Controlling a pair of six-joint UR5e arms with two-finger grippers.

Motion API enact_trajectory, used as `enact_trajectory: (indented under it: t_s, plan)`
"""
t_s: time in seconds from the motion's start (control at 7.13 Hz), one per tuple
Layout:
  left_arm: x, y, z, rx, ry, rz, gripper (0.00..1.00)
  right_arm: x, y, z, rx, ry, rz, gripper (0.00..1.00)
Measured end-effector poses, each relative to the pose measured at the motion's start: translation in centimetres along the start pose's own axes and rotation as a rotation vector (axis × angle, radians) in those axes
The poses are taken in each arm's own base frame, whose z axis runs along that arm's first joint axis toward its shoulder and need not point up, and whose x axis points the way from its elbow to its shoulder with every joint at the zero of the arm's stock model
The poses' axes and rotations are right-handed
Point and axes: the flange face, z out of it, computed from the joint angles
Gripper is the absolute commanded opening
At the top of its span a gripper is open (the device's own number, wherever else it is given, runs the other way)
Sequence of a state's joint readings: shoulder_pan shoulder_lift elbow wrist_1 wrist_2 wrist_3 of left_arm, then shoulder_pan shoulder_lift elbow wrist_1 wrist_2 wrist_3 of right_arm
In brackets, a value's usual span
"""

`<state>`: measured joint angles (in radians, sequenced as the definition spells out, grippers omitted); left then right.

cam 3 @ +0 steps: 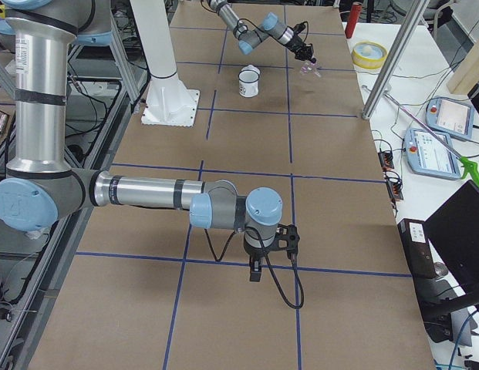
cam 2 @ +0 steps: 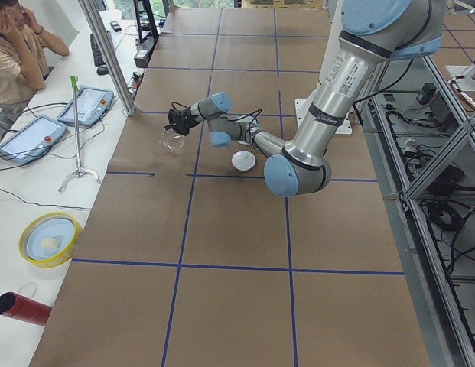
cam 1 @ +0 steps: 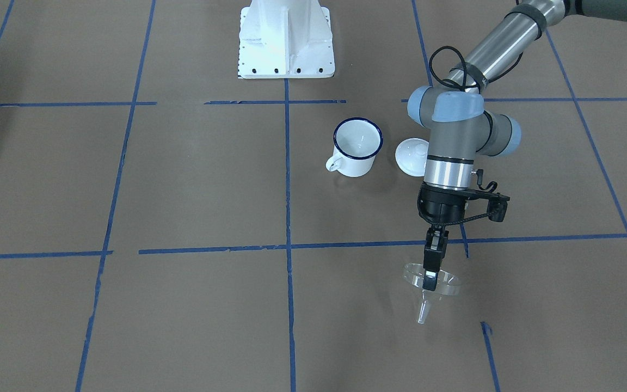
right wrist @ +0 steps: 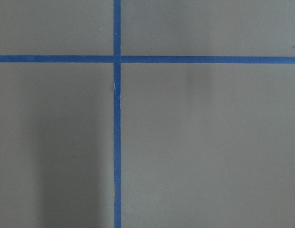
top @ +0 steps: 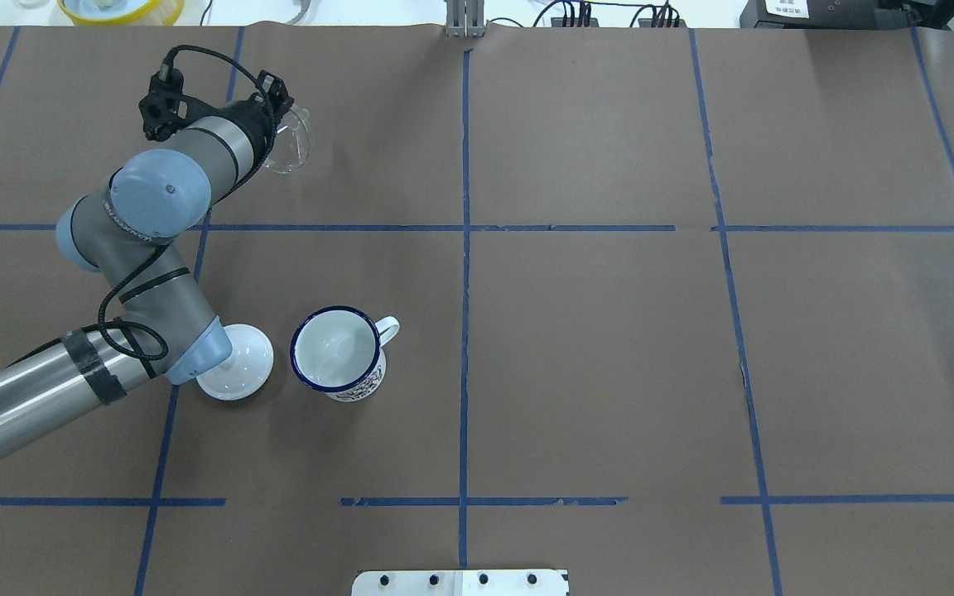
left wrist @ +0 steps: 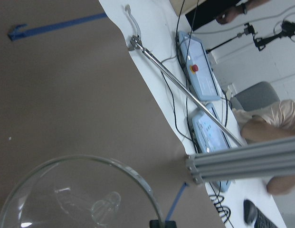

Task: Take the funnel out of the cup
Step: 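Lift the glass funnel out of the mug with the left gripper, then set the funnel down farther from the robot and open the left gripper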

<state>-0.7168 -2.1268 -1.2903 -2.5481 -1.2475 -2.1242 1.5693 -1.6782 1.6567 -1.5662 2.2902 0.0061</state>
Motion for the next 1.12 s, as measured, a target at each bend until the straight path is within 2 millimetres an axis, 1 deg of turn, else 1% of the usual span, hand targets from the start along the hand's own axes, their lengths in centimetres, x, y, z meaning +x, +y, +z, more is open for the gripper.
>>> enact_trajectory:
  t_s: [0.14, 0.28, 0.42, 0.7, 0.84, 1.12]
  plan:
    - [-1.2, -0.4, 1.1, 0.004, -0.002, 0.002, 0.42, 0.0, 0.0, 0.0, 0.0, 0.0, 0.0, 1.0]
    - [-1.8, -0.5, 1.8, 0.006, -0.005, 0.006, 0.62, 0.0, 0.0, 0.0, 0.0, 0.0, 0.0, 1.0]
    - [-2.0, -0.6, 2.1, 0.006, -0.005, 0.02, 1.0, 0.0, 0.0, 0.0, 0.0, 0.0, 0.0, 1.0]
    - [-2.1, -0.6, 2.2, 0.004, -0.004, 0.084, 1.0, 0.0, 0.0, 0.0, 0.0, 0.0, 0.0, 1.0]
    - [-1.4, -0.6, 1.8, -0.004, 0.006, 0.146, 1.0, 0.0, 0.0, 0.0, 0.0, 0.0, 0.0, 1.0]
    - [1.1, 0.2, -0.6, -0.099, 0.019, 0.39, 1.0, 0.0, 0.0, 0.0, 0.0, 0.0, 0.0, 1.0]
